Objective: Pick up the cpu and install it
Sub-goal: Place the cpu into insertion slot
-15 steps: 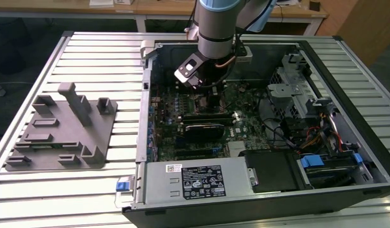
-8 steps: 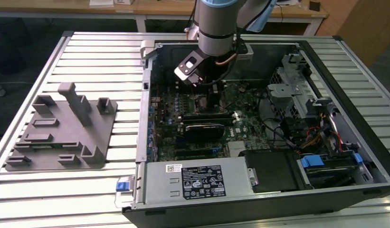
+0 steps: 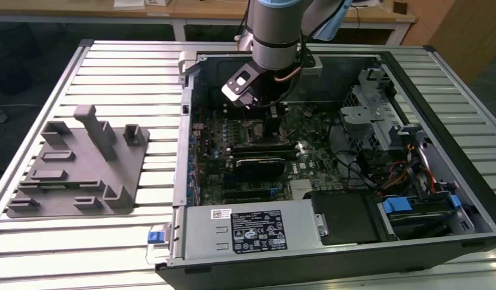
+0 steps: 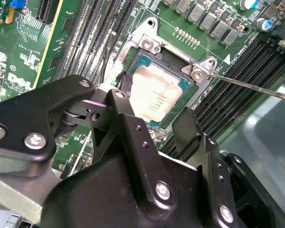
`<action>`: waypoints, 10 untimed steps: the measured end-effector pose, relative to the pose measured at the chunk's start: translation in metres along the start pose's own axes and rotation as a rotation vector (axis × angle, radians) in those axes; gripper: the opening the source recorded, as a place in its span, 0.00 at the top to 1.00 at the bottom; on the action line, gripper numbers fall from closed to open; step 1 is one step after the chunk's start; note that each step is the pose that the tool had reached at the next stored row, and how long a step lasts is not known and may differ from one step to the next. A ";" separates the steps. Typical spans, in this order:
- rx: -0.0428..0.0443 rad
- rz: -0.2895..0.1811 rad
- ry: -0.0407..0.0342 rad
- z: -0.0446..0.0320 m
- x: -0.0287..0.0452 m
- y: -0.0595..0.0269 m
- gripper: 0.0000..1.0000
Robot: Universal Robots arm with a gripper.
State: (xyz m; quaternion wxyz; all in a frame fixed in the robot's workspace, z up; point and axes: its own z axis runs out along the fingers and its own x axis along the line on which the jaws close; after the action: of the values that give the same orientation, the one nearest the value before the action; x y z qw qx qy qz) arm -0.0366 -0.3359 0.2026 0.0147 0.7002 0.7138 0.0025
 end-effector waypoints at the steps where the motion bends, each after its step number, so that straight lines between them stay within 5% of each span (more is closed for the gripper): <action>1: 0.0000 0.000 0.0001 0.0000 0.0000 0.0000 0.40; 10: 0.0000 0.000 0.0000 -0.0002 0.0000 0.0000 0.70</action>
State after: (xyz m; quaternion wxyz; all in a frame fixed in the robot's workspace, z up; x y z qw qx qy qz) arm -0.0366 -0.3359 0.2028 0.0147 0.7002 0.7138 0.0025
